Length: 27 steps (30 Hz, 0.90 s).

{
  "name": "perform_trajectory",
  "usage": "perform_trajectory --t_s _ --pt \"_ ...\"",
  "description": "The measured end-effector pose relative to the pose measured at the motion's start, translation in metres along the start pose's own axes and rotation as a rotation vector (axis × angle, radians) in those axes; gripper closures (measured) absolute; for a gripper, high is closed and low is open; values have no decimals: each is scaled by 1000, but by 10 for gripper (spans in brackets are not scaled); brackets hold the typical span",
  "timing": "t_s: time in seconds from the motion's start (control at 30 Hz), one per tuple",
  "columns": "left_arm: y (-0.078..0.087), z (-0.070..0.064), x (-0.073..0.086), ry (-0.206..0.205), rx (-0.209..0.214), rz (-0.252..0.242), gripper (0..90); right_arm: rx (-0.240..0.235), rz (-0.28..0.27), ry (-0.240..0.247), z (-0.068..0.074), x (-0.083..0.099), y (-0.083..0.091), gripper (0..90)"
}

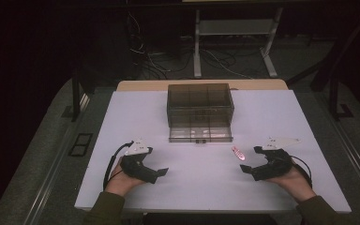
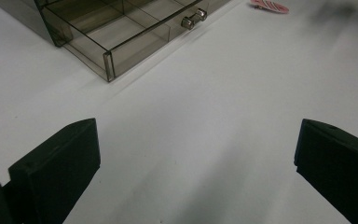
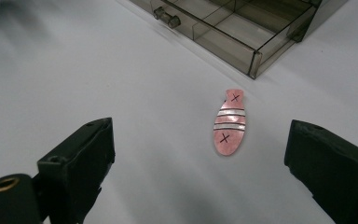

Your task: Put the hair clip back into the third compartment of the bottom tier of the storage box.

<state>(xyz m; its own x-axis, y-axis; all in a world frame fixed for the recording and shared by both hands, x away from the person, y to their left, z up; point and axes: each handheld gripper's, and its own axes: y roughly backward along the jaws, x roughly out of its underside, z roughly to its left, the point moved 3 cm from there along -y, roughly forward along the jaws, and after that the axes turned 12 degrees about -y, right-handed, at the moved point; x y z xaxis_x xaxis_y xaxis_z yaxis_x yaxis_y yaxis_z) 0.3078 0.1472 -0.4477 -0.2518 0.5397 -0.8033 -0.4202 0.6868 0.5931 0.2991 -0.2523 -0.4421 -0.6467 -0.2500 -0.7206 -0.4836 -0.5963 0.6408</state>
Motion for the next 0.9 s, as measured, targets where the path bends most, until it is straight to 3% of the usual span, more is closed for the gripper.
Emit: perform_trajectory --t_s 0.9 --pt "1 0 0 3 0 -9 0 -5 12 -21 -6 -16 -10 76"
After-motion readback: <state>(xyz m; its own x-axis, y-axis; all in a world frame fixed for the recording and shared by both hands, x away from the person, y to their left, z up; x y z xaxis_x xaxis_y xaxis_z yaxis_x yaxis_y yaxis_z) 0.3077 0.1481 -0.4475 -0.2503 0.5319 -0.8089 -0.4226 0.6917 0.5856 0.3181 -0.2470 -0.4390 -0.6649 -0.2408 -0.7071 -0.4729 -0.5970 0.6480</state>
